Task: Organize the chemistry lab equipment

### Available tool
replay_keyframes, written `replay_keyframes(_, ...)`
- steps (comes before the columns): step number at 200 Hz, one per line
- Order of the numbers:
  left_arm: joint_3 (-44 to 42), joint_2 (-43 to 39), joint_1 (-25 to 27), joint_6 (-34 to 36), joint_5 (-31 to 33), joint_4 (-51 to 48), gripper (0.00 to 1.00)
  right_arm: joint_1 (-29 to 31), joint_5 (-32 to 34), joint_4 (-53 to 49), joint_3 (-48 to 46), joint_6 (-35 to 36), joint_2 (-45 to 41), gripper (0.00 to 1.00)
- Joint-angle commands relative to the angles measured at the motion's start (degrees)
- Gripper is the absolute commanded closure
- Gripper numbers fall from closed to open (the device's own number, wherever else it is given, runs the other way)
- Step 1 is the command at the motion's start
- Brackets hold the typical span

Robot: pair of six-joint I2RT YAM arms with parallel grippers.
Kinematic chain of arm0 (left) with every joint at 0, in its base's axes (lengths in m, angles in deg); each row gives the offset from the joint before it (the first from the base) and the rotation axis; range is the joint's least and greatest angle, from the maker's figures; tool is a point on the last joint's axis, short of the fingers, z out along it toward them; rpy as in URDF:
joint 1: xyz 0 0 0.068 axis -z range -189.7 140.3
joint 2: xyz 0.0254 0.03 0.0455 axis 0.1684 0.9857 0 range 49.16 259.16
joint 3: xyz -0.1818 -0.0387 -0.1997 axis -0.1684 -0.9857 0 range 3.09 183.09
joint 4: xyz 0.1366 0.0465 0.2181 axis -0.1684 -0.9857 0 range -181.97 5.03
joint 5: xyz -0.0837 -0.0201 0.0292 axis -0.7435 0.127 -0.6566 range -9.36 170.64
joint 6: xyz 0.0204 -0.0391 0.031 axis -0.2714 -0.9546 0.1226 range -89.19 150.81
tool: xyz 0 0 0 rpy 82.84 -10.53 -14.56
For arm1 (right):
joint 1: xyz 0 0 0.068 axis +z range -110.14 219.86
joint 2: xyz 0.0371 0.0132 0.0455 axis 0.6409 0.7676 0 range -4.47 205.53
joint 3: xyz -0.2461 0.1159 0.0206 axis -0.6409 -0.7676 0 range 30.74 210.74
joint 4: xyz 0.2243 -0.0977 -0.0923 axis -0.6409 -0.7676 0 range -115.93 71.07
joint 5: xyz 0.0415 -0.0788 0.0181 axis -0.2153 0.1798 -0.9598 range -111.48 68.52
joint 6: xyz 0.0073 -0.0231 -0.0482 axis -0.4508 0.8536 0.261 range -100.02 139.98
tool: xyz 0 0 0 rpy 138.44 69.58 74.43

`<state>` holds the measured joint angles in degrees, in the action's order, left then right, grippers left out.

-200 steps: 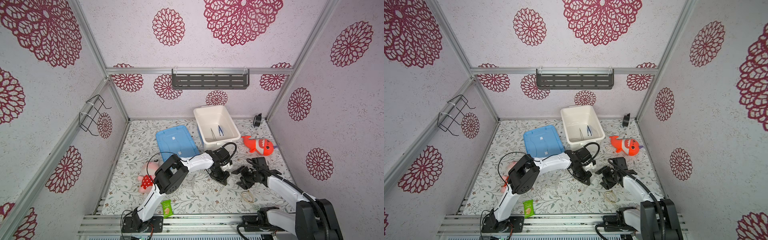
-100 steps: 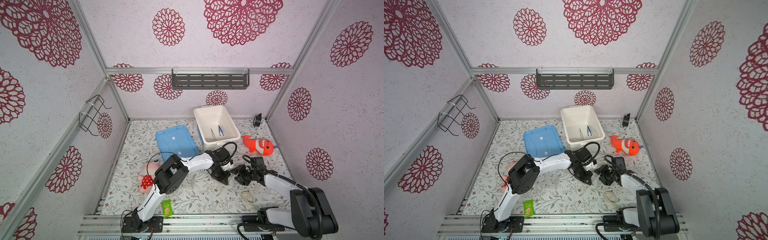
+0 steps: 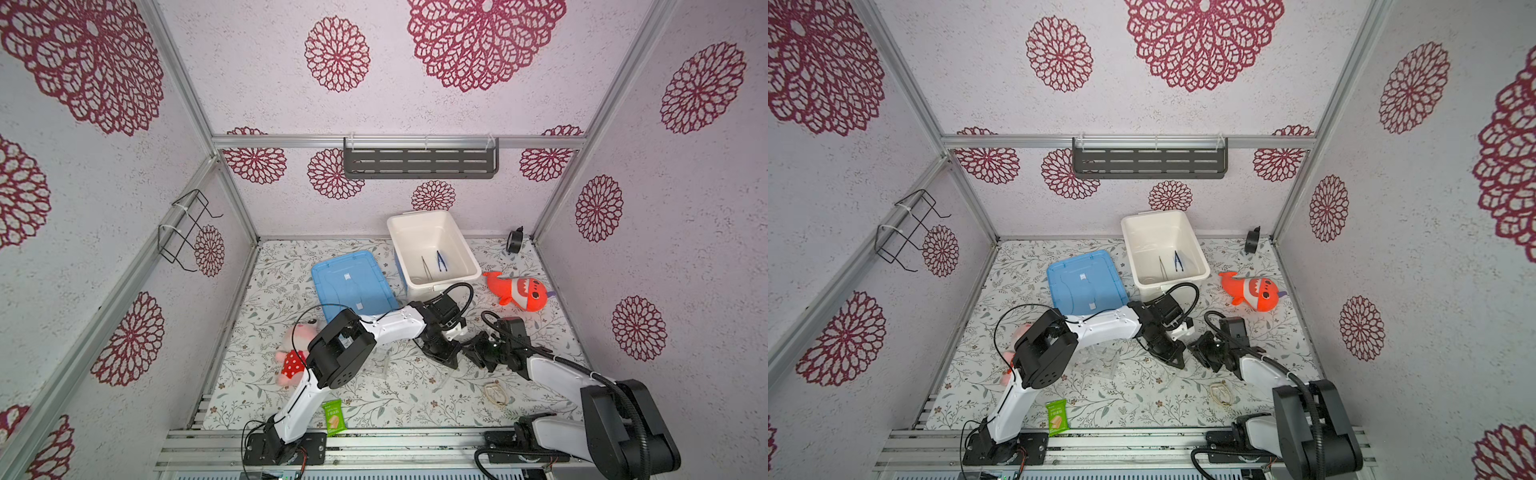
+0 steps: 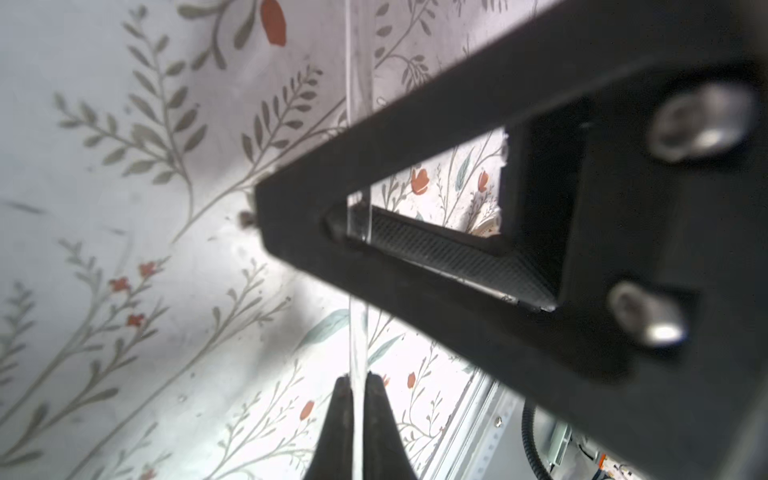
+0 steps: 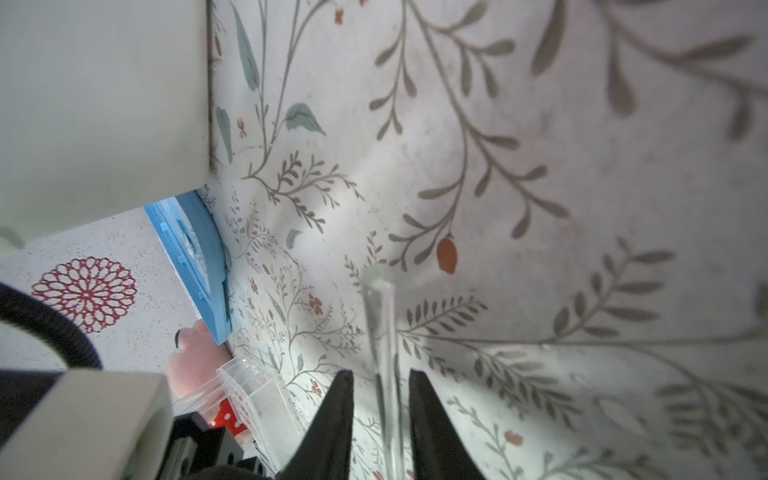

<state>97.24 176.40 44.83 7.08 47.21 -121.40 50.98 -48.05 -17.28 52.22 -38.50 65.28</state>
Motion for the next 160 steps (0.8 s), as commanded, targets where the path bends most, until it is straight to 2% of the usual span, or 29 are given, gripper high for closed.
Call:
replay_keyframes(1,-1.0,-3.6,-1.0,-0.6,-0.7,3.7,1.0,0.4,1.1,0.2,-1.5,-0.2,-2.7,0.77)
replay_keyframes(30,-0.7,-3.7,-1.1,-0.2,-1.6,3.9,1.0,0.9,-0.5,2.0,-2.9,-0.6,-4.2,0.81)
replay_keyframes(53,-0.4,-4.0,-1.3,0.3,-1.9,3.4,1.0,1.4,0.3,1.3,-2.8,-0.5,-5.3,0.74)
replay_keyframes(86,-0.4,-3.9,-1.4,0.2,-2.3,3.6,1.0,1.8,-0.2,3.8,-3.1,-2.7,-4.7,0.74)
replay_keyframes(160,-1.5,-5.3,-1.7,-0.6,-1.7,4.7,1.0,3.4,0.6,4.9,-1.7,-4.9,-3.3,0.81)
